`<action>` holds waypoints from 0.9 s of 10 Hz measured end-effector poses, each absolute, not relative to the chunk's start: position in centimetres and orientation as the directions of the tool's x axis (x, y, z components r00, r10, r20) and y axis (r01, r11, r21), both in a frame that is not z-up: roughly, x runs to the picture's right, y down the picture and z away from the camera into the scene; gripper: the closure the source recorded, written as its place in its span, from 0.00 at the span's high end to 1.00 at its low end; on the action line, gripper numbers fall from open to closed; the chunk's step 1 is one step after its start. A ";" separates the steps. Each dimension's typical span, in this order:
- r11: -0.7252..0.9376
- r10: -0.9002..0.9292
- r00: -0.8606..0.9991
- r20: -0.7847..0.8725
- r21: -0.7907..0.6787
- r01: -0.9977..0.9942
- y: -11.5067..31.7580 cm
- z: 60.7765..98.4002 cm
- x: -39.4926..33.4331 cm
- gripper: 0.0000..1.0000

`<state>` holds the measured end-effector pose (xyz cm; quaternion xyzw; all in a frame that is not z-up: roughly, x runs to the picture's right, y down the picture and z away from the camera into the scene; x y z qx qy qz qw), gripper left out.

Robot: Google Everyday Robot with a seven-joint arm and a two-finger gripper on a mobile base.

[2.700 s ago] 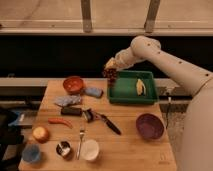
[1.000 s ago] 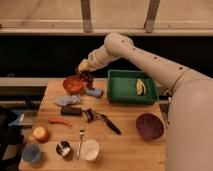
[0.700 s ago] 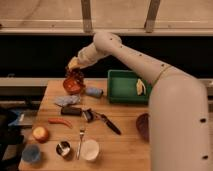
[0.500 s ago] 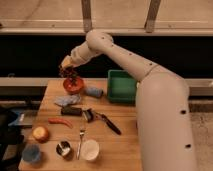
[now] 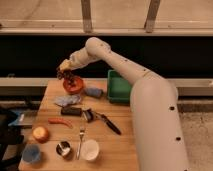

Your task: Place grapes in red bowl

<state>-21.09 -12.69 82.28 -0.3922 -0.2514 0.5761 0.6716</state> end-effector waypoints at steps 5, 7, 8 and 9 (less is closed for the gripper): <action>0.034 0.978 0.188 -0.088 -0.826 -0.562 -14.1 83.5 -22.3 0.00; 0.034 0.982 0.171 -0.082 -0.809 -0.586 -15.2 84.4 -22.0 0.14; 0.036 0.982 0.170 -0.080 -0.808 -0.588 -15.4 84.4 -22.1 0.19; 0.036 0.982 0.170 -0.080 -0.808 -0.588 -15.3 84.4 -22.1 0.21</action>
